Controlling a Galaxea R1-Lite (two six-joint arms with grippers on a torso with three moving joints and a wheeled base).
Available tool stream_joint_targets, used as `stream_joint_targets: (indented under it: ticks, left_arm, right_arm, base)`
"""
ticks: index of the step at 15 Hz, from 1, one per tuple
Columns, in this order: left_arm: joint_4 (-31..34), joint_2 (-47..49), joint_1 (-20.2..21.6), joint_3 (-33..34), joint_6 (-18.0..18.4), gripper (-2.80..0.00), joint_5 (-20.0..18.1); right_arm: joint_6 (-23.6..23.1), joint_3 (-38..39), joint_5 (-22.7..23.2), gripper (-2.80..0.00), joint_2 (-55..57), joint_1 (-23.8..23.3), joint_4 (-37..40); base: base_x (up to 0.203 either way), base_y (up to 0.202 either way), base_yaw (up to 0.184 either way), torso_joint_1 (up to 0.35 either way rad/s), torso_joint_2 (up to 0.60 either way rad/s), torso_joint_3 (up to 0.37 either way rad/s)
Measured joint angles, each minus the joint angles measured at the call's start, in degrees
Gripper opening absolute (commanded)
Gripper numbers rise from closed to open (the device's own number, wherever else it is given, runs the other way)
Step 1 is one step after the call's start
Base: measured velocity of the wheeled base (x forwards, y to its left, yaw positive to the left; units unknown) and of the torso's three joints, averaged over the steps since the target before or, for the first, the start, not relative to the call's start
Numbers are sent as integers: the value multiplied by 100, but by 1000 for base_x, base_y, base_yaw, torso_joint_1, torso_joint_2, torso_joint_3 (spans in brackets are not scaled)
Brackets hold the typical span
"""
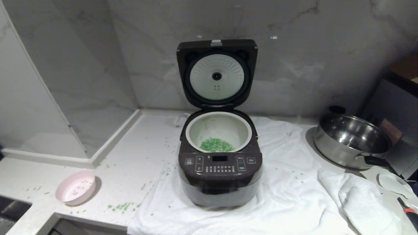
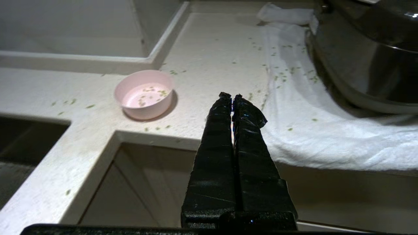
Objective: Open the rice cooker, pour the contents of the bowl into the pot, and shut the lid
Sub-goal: Pick up the bowl on the table
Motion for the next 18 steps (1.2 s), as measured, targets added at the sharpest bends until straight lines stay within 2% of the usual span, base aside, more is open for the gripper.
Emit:
stream_joint_targets:
  ticks: [5,12,14,16,18]
  left_arm:
    - [6,2,-2,0,43,-280,-11]
    - [9,2,-2,-2,50,-280,-9]
    - [0,5,-11,0,-32,-280,2]
    - [-5,5,-16,0,-291,-280,53]
    - [11,5,-16,-7,-333,-280,75]
  right_arm:
    - [4,0,0,-280,0,0,2]
    - [2,0,0,-280,0,0,-2]
    - [4,0,0,-280,0,0,5]
    - [6,0,0,-280,0,0,2]
    - [5,0,0,-280,0,0,2]
  base:
    - [10,0,-1,-1,0,1]
    - [183,0,2,4,4,4]
    - [53,0,0,10,5,1]
    - [0,0,0,0,0,0]
    - [0,0,0,0,0,0]
